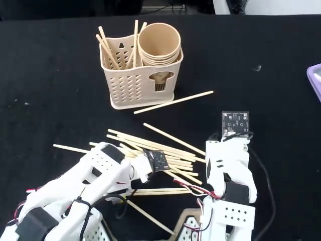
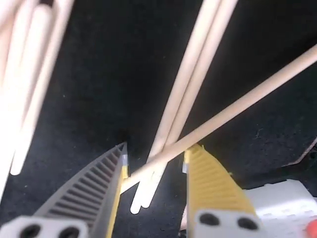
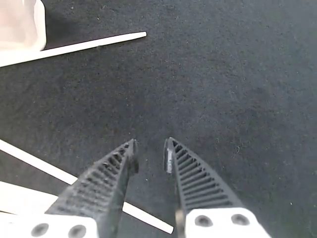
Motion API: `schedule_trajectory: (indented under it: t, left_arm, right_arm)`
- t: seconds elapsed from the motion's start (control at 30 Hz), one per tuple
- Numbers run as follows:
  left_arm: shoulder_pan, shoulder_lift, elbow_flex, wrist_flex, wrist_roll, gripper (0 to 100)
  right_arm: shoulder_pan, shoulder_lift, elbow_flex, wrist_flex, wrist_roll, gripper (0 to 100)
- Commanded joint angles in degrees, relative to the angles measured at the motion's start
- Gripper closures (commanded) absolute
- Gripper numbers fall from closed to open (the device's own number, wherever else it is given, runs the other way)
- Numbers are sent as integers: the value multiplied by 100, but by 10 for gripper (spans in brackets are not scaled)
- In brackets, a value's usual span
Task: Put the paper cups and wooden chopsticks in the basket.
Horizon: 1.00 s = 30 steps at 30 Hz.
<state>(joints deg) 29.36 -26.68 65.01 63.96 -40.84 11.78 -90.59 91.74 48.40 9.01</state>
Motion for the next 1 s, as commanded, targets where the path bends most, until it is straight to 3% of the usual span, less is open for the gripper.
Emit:
schedule_trajectory:
  t: [0.0,0.1,0.23,0.47,0.57,0.7,0.97]
  left_arm:
    - [127,-18,57,-53,79,862]
    - [127,-18,40,-53,79,968]
    - [136,-26,-31,229,88,971]
    - [127,-26,-1077,1952,35,970]
    - [57,-26,-1420,2259,-70,970]
    - [-549,-26,-1552,2198,-870,970]
    - [-2422,-26,-2360,2163,-2198,970]
  right_arm:
    - [44,-92,-31,-18,53,896]
    - [44,-92,-31,-18,53,896]
    - [44,-92,-31,-18,53,896]
    - [44,-92,-31,-18,53,896]
    - [44,-92,-31,-18,53,896]
    - [44,-92,-31,-18,53,896]
    - [44,-92,-31,-18,53,896]
